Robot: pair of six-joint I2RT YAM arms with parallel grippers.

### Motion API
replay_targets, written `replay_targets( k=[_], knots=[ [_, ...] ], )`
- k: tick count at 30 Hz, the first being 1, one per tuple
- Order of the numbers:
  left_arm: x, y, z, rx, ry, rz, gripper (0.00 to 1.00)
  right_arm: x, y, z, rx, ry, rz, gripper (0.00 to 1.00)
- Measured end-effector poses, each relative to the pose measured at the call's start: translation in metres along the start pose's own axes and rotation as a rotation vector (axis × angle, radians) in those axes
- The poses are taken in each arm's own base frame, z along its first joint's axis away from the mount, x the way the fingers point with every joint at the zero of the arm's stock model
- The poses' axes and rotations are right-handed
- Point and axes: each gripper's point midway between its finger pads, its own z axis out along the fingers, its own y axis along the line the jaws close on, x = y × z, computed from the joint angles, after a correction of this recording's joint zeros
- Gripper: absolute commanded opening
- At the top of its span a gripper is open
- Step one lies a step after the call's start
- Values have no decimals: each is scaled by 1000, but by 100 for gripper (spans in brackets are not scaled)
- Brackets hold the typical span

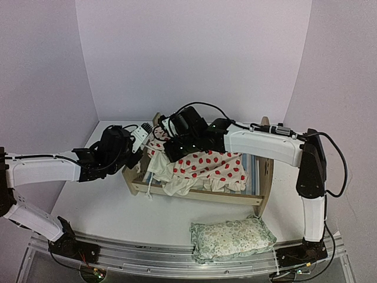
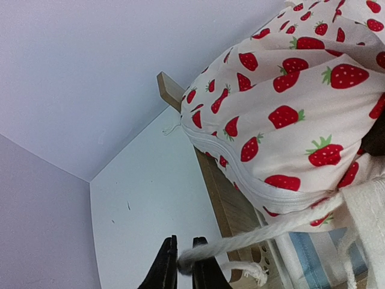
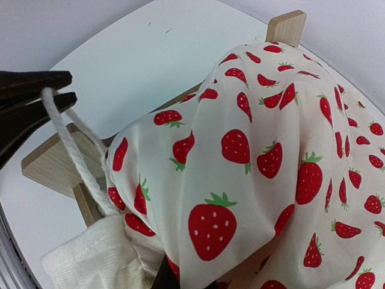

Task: Set up the pet bed
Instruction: Cross the left ropes of the mattress at the bed frame base.

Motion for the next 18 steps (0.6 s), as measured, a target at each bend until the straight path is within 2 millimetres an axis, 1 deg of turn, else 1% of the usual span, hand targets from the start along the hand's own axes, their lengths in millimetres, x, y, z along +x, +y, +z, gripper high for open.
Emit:
replay_targets(
  k=[2, 5, 11, 12, 13, 15, 16, 18],
  knots=[
    [2, 1, -3, 3, 9, -22, 21, 3, -1, 1, 2, 10, 2, 0],
    [10, -2, -4, 15, 33, -61, 30, 5, -1, 2, 4, 18, 9, 0],
    [47, -21, -6, 74, 119, -113, 54, 11, 0, 8, -2, 34, 21, 0],
    [52, -24, -7, 84, 130, -123, 61, 12, 0, 9, -4, 38, 23, 0],
    [56, -27, -7, 94, 143, -129, 70, 14, 1, 10, -6, 42, 24, 0],
    [61, -31, -9, 109, 161, -153, 93, 15, 1, 12, -9, 47, 28, 0],
    [62, -31, -10, 116, 166, -174, 98, 16, 1, 13, -10, 49, 30, 0],
    [60, -31, -15, 134, 165, -214, 99, 18, 2, 14, -12, 53, 34, 0]
  ],
)
